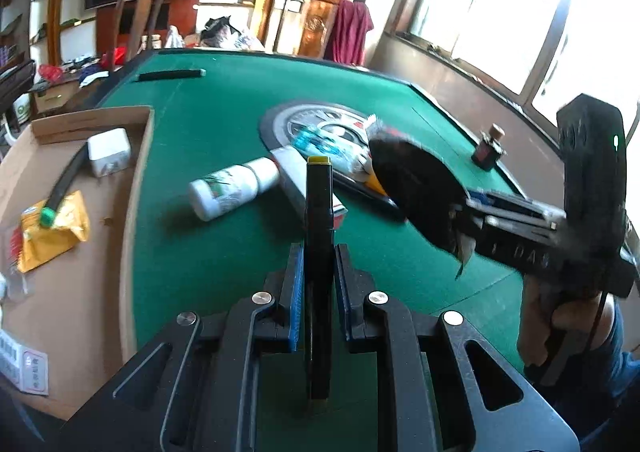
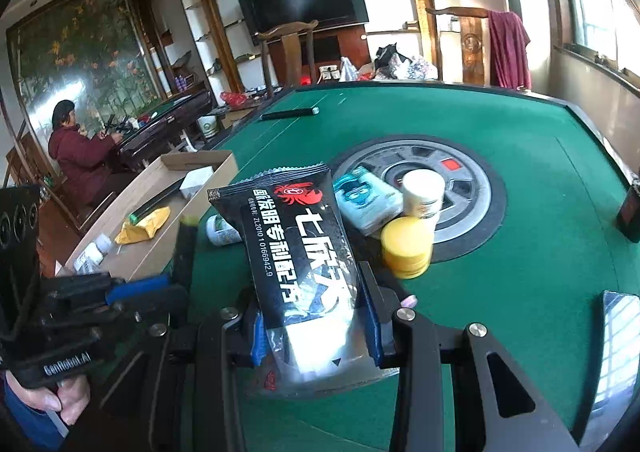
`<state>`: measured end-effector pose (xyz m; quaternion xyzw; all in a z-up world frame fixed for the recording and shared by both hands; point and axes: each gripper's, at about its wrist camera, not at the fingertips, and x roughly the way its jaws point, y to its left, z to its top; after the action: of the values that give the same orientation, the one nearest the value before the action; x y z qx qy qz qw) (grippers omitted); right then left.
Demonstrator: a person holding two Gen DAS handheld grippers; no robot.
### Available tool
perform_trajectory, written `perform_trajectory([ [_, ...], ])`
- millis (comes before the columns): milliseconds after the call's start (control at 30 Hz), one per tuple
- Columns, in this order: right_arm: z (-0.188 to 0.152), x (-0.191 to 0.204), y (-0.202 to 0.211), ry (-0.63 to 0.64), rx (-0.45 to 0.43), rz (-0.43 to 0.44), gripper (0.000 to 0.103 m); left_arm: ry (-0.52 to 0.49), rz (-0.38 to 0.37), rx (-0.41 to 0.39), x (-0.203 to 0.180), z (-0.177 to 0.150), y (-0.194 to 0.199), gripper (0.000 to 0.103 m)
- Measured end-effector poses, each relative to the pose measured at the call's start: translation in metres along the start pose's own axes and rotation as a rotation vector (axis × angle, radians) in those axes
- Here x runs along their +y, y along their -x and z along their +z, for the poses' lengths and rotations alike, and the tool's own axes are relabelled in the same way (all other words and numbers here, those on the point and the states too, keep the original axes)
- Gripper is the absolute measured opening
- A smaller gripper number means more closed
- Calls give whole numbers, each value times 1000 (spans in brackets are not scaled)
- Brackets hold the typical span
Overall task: Organize objects
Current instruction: 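Carry the marker in the left tool and the snack bag in the right tool to the tray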
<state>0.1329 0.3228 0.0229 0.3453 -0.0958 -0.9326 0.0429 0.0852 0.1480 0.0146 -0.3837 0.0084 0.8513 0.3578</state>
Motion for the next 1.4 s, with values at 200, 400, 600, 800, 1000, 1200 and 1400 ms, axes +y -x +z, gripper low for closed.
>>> perform_trajectory([
  [200,-7,25,-8,23,16,23,37,76,-20,-36,24,2,20,14],
  [400,-11,56,-16,49,33,68,37,128,-12,-84,49,3,47,14],
  [600,-10,85,-26,67,37,107,37,175,6,-142,75,4,77,14],
  [800,-7,122,-46,105,53,133,37,216,14,-180,98,2,96,14],
  [1000,-8,153,-63,136,66,122,37,258,9,-197,118,0,107,15],
  [1200,-13,185,-80,180,108,134,36,274,35,-189,133,-1,108,15],
  [1400,-18,210,-81,222,105,132,36,307,64,-171,149,-4,99,15],
])
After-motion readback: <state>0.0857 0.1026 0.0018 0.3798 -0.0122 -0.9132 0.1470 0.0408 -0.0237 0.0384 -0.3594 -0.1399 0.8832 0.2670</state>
